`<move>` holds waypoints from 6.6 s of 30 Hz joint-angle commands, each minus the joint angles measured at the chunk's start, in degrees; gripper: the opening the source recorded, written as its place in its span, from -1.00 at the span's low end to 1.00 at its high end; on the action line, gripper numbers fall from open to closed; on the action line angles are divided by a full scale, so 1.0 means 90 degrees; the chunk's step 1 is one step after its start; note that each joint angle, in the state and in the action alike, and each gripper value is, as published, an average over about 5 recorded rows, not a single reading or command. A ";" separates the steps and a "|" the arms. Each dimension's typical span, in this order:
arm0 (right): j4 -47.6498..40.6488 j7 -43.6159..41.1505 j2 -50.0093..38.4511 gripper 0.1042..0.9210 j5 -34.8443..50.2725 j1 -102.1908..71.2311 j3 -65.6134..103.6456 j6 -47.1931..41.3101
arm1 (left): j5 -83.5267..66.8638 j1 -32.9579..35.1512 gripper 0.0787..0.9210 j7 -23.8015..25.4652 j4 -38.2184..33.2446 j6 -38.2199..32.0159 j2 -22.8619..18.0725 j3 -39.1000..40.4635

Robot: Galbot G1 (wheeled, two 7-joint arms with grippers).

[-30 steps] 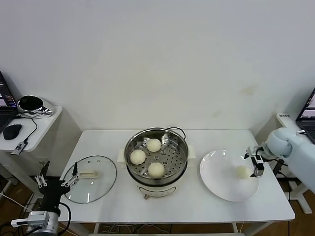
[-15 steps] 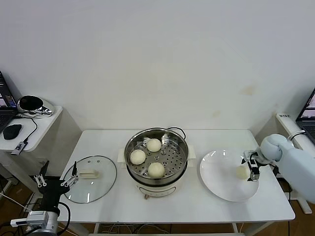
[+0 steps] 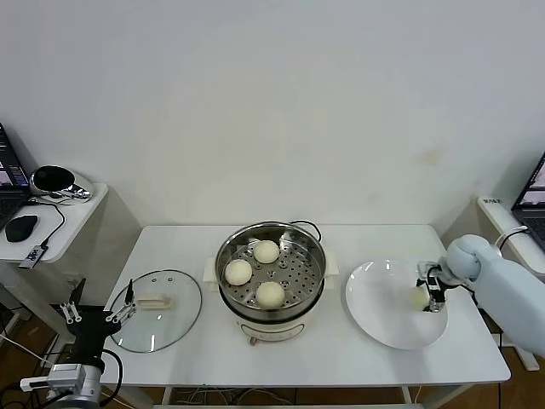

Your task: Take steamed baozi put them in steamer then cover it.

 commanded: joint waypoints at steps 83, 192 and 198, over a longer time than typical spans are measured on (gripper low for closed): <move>0.2978 0.1896 0.1366 0.74 0.5952 0.4969 -0.4829 -0.3909 | 0.0018 -0.0232 0.77 -0.0001 0.0206 -0.0018 -0.0099 0.0233; 0.5318 0.6911 0.4787 0.76 0.3274 -0.8461 0.9270 0.2022 | 0.8192 -0.3820 0.45 -0.0270 0.6245 -0.1049 0.1061 0.2219; 0.5377 0.6901 0.4786 0.76 0.3322 -0.8486 0.9235 0.1998 | 0.8132 -0.3965 0.08 -0.0349 0.6612 -0.1188 0.0965 0.2222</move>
